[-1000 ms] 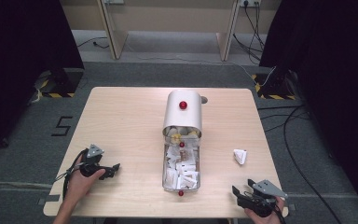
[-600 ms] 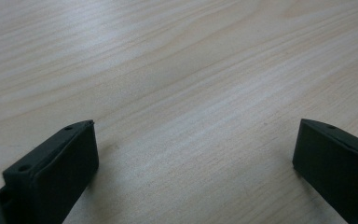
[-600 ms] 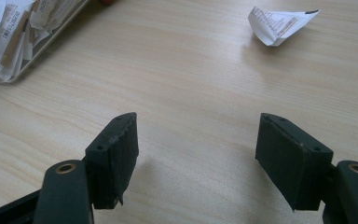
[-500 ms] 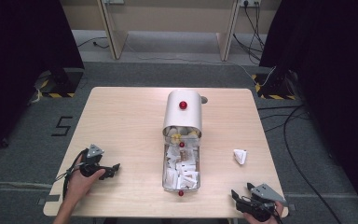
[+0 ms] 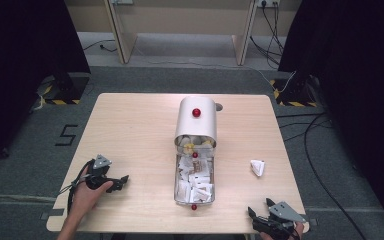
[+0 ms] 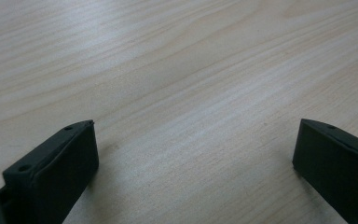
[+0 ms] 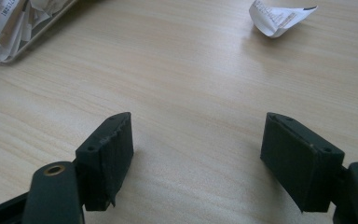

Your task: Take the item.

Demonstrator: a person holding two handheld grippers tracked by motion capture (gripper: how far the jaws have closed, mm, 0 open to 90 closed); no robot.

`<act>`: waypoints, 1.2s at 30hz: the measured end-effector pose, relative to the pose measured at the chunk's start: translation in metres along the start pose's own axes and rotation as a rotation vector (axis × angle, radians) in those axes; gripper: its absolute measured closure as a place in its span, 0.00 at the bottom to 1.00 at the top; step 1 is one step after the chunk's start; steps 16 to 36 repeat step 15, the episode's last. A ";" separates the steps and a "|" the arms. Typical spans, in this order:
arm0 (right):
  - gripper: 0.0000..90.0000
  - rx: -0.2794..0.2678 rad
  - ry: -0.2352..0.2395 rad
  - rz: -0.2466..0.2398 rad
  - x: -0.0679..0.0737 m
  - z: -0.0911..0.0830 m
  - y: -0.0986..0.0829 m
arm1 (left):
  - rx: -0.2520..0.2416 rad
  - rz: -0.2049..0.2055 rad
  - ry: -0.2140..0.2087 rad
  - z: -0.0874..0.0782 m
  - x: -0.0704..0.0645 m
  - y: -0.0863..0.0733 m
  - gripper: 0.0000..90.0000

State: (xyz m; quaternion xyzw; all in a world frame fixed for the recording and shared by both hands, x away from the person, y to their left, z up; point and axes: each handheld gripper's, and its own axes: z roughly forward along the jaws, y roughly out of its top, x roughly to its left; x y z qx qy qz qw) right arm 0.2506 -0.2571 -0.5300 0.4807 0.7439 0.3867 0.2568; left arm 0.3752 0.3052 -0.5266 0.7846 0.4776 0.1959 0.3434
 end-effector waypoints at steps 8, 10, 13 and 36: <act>0.29 -0.015 0.008 0.000 0.000 0.001 -0.002 | 0.000 0.000 0.000 0.000 0.000 0.000 0.00; 0.29 -0.015 0.009 0.000 0.000 0.001 -0.002 | 0.000 0.000 0.000 0.000 0.000 0.000 0.00; 0.29 -0.016 0.008 -0.001 0.000 0.001 -0.002 | 0.000 0.000 0.000 0.000 0.000 0.000 0.00; 0.29 -0.015 0.009 0.000 0.000 0.001 -0.002 | 0.000 0.000 0.000 0.000 0.000 0.000 0.00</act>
